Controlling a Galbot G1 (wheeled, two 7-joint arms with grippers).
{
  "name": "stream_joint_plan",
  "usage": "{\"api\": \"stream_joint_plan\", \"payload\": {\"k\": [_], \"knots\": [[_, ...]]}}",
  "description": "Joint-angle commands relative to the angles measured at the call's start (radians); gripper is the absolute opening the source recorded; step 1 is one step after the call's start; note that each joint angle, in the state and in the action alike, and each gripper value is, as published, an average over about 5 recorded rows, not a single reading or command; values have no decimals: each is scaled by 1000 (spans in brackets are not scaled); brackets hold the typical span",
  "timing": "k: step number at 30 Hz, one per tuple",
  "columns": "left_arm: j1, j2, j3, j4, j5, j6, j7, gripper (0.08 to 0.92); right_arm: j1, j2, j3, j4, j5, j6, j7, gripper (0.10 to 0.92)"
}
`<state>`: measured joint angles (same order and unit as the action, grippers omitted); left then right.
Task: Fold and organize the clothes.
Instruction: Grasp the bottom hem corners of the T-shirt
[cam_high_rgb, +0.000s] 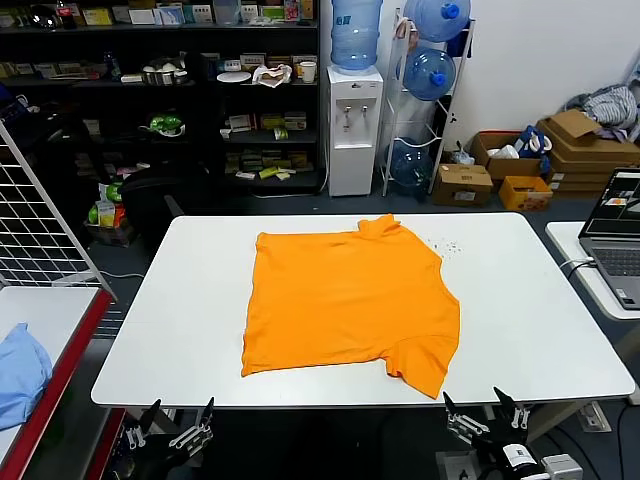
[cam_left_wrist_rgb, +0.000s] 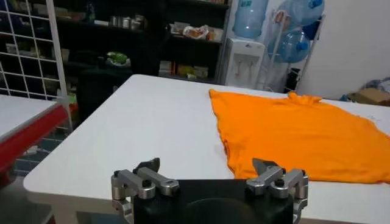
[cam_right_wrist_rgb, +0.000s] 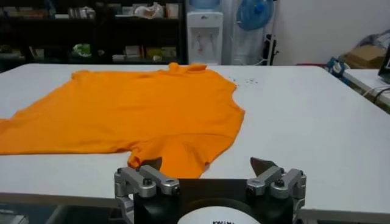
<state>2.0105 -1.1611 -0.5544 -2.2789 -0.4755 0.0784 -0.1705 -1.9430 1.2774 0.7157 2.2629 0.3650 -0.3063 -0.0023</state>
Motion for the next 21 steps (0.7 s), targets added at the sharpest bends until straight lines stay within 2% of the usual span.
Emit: {"api": "stream_joint_plan", "payload": {"k": [1,5,9,15,21], "knots": [[-127,37,71,17,-83,68,-75,921,62,-5,-16,-10,2,-66,58,921],[-266,60,150,82,-133,147,-137,921,147,-22,-55,-49,12,-114,80,921],[-367,86,230,176,-136,160,-148,921,250,-34,-111,-121,8,-105,117,921],[-437,100,291,228,-129,158,-159,921,319,-28,-186,-191,-29,-95,133,921],[-454,94,311,264,-54,132,-149,921,361,-7,-227,-231,-46,-143,128,921]]}}
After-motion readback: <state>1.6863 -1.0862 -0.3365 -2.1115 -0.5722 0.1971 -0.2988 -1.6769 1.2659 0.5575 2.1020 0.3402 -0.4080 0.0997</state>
